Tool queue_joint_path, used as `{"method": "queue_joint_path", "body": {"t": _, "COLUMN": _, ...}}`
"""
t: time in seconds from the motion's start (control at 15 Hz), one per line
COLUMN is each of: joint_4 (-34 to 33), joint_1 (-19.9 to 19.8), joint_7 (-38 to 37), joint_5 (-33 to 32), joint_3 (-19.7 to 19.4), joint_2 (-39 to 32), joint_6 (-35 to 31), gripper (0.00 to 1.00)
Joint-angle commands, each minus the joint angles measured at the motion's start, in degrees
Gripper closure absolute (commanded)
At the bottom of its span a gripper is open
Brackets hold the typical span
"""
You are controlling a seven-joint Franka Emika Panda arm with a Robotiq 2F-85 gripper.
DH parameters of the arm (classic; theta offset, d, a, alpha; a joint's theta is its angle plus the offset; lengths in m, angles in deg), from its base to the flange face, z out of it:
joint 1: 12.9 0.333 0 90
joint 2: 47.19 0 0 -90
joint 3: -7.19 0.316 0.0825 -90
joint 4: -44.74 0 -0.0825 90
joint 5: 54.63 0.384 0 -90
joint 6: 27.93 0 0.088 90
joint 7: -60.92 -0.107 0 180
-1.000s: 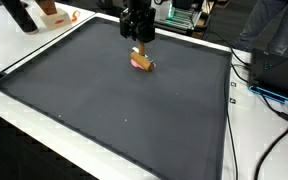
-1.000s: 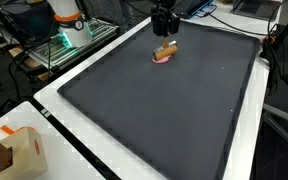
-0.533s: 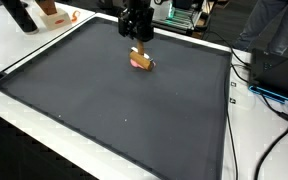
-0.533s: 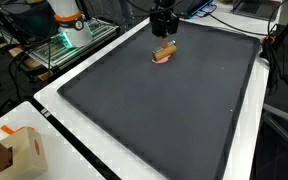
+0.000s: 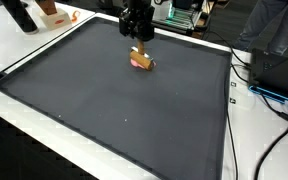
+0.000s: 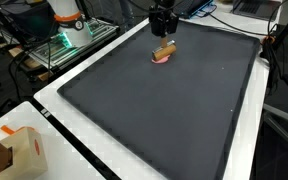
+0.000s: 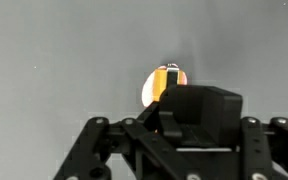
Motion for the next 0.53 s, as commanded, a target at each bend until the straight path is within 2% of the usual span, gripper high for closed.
{"method": "queue_joint_path", "body": {"t": 0.0, "joint_4": -0.11, "joint_1": -0.16, "joint_7": 0.67, "joint_5": -0.65, "joint_3": 0.26, "joint_2": -0.12, "joint_6": 2.35, "gripper": 0.77}}
{"method": "queue_joint_path", "body": {"t": 0.2, "joint_4": -0.33, "joint_1": 0.06, "joint_7": -1.11, "joint_5": -2.47, "joint_3": 0.1, "joint_2": 0.49, "joint_6": 3.71, "gripper": 0.77}}
{"method": "queue_joint_path", "body": {"t": 0.47, "joint_4": -1.14, "joint_1": 0.81, "joint_7": -6.39, "joint_5": -8.78, "joint_3": -0.12, "joint_2": 1.51, "joint_6": 8.47, "gripper": 0.77}}
